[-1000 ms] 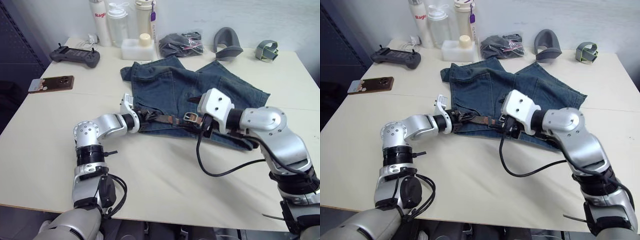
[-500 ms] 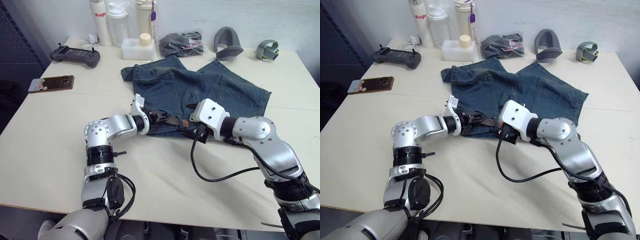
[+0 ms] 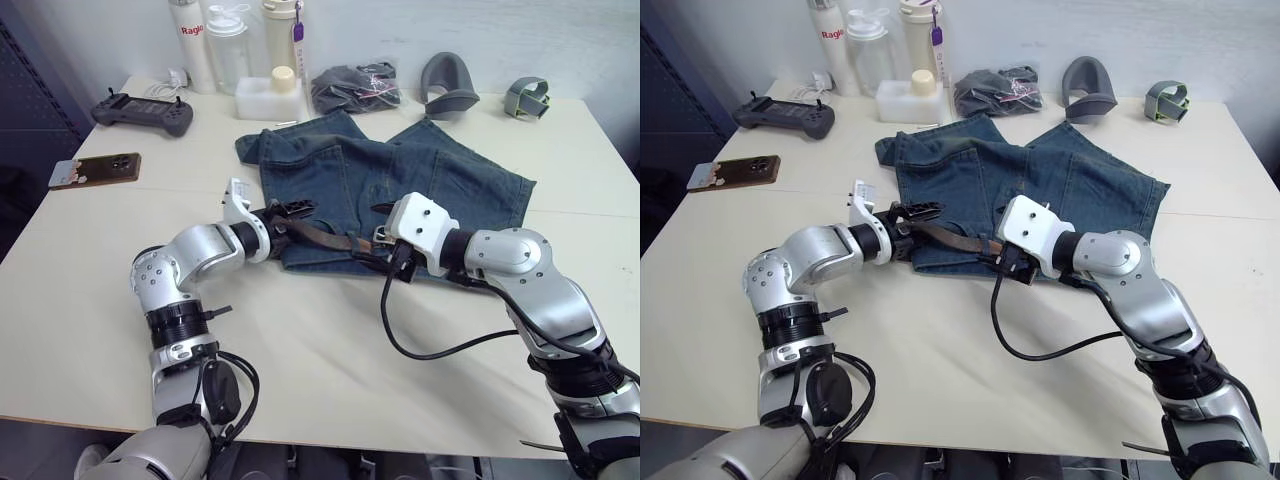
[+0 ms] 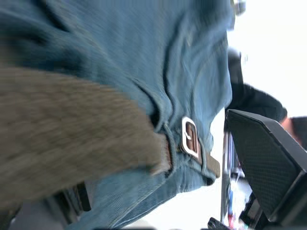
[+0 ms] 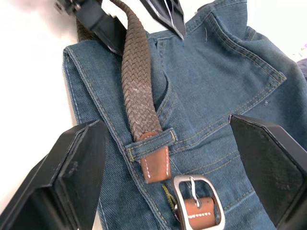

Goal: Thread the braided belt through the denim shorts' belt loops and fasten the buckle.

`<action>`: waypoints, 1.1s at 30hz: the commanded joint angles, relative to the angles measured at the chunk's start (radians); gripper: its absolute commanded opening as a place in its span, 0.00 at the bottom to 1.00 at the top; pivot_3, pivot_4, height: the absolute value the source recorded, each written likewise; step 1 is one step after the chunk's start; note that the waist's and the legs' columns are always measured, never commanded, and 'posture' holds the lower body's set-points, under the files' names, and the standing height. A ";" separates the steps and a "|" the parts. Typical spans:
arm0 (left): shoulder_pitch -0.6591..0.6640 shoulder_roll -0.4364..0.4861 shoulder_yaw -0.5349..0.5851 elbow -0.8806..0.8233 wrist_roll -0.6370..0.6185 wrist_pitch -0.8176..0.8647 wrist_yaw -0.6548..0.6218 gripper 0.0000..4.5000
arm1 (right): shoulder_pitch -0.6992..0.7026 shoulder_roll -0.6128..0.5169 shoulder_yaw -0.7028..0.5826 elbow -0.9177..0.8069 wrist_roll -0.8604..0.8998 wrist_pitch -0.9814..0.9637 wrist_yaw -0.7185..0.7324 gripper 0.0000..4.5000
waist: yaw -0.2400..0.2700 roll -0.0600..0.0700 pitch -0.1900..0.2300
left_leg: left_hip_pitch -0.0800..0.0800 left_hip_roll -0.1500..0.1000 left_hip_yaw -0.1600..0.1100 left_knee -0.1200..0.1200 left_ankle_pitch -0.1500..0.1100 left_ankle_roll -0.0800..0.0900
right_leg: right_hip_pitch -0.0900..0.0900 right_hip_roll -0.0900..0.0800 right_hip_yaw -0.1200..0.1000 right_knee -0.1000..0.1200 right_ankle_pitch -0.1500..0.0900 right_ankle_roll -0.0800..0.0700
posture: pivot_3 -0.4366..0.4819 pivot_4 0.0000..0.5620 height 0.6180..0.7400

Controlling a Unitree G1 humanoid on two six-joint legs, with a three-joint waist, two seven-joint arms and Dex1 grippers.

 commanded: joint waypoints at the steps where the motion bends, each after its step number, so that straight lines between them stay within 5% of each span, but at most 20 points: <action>1: 0.042 0.051 -0.042 -0.102 -0.173 -0.088 0.118 0.95 | -0.026 0.002 -0.008 -0.006 -0.003 -0.030 0.011 0.97 | 0.000 0.000 0.000 | 0.000 0.000 0.000 0.000 0.000 0.000 | 0.000 0.000 0.000 0.000 0.000 0.000 | 0.48 0.27 0.25; 8: 0.129 0.126 -0.156 -0.169 -0.305 -0.241 0.180 0.95 | -0.045 0.015 0.008 0.020 -0.005 -0.050 0.023 0.97 | 0.002 0.000 0.000 | 0.000 -0.001 0.000 0.000 0.000 0.000 | 0.000 0.000 0.000 0.000 0.000 0.000 | 0.48 0.27 0.25; 17: 0.109 0.121 -0.303 -0.130 -0.315 -0.311 0.081 0.05 | -0.054 -0.011 0.008 0.025 -0.035 -0.064 0.036 0.97 | 0.001 0.000 0.000 | 0.000 -0.001 0.000 0.001 0.000 0.000 | 0.000 0.000 0.000 0.001 0.000 0.000 | 0.48 0.27 0.25; 18: 0.105 0.122 -0.315 -0.124 -0.318 -0.312 0.070 0.01 | -0.050 -0.017 0.006 0.023 -0.041 -0.066 0.037 0.97 | 0.002 0.000 0.000 | 0.000 -0.001 0.000 0.001 0.000 0.000 | 0.000 0.000 0.000 0.001 0.000 0.000 | 0.48 0.27 0.25; 33: 0.061 0.139 -0.390 -0.038 -0.264 -0.309 -0.038 0.01 | 0.073 -0.101 0.027 0.100 -0.291 -0.335 -0.079 0.97 | 0.003 0.000 0.000 | 0.000 -0.001 0.000 0.001 0.000 0.001 | 0.000 0.000 0.000 0.000 0.000 0.000 | 0.48 0.27 0.25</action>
